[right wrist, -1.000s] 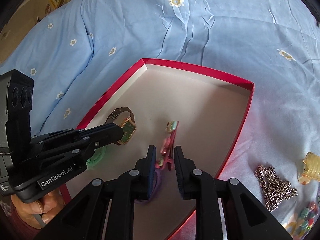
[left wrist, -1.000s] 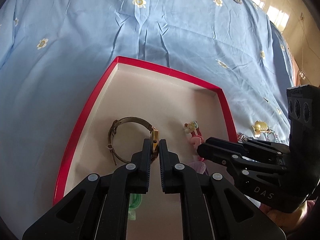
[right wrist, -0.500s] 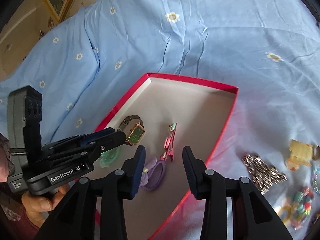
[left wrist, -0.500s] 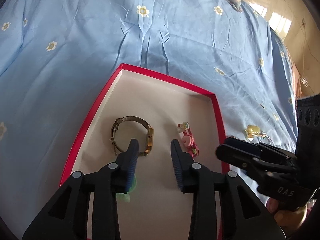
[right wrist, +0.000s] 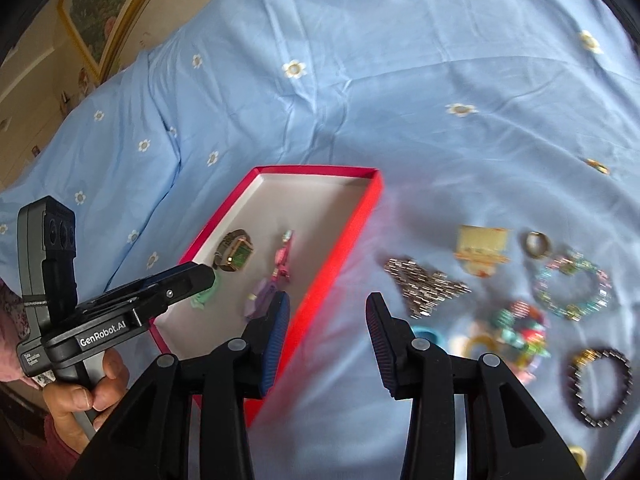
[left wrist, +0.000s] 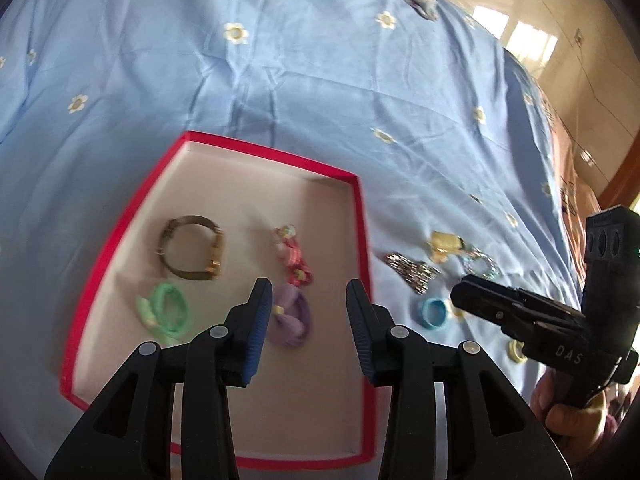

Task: Organize jewelry
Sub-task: 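Withdraw both open tools from the box to the remaining jewelry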

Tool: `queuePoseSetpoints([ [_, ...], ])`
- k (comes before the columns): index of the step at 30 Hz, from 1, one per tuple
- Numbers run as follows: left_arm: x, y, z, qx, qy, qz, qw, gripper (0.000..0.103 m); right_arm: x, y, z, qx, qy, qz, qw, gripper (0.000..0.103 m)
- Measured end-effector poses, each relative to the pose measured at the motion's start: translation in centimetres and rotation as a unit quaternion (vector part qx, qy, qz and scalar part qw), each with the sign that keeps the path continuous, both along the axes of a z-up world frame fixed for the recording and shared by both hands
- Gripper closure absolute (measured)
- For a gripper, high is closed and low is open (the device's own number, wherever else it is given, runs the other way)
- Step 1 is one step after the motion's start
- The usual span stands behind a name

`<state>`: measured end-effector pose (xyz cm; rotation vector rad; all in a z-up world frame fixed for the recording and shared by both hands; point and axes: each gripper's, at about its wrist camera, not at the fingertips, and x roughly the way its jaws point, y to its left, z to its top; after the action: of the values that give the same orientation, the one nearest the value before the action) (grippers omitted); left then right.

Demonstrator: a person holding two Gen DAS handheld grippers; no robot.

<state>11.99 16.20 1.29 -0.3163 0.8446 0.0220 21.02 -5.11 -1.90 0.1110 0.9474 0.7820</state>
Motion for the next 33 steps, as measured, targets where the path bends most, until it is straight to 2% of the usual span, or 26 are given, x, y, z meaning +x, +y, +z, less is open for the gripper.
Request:
queuePoseSetpoints([
  [6,0.1,-2.6,0.1,0.003,0.003,-0.026,0.9996,0.066,-0.5,-3.1,0.2,-0.005,-0.006,-0.024,1.0,0.059],
  [9,0.3,-3.6,0.2,0.005,0.004,-0.036,0.9993,0.061,-0.6,-4.7,0.2,-0.009,-0.007,-0.036,0.999,0.059],
  [19,1.8,-6.7,-0.2,0.016,0.014,-0.068,0.9974,0.061,-0.2,-10.0,-0.3,-0.019,-0.005,-0.087,0.996,0.059],
  [30,4.8,-9.6,-1.0,0.037,0.034,-0.113,0.9923,0.058,1.6,-12.3,-1.2,-0.029,0.0,-0.12,0.992,0.059],
  [33,5.7,-10.1,-1.4,0.04,0.038,-0.122,0.991,0.057,2.2,-12.4,-1.4,-0.033,-0.002,-0.126,0.991,0.05],
])
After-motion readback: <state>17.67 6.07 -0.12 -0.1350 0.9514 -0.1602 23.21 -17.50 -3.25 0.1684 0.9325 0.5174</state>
